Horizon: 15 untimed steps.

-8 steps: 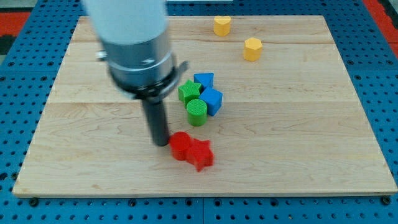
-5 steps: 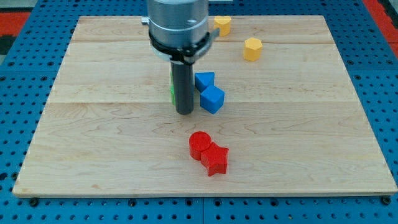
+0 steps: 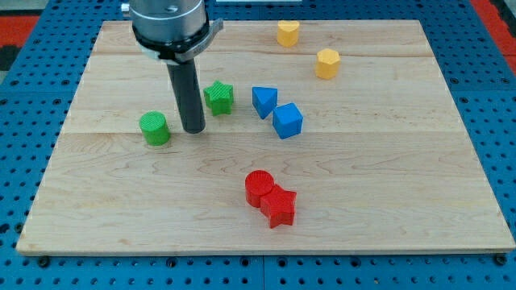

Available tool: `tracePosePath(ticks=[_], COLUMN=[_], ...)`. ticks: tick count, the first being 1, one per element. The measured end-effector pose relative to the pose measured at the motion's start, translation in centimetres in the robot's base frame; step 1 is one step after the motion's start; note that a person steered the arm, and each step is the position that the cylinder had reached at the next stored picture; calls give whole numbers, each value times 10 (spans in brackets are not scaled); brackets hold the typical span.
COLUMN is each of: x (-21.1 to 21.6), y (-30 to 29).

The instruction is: Move the green blocks to the center left side of the board

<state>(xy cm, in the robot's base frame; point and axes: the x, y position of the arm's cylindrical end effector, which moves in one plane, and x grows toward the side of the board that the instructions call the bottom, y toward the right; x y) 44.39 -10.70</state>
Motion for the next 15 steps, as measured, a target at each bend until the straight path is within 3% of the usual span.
tracePosePath(ticks=[2,4,5,6,7,8,11,12,13,14,15], x=[-13,-24,-56,-66,-82,-132,-230,-177,-107,-163,-163], y=[-73,71,59,-28,-52,-30,-98,-123,-111,-78,-52])
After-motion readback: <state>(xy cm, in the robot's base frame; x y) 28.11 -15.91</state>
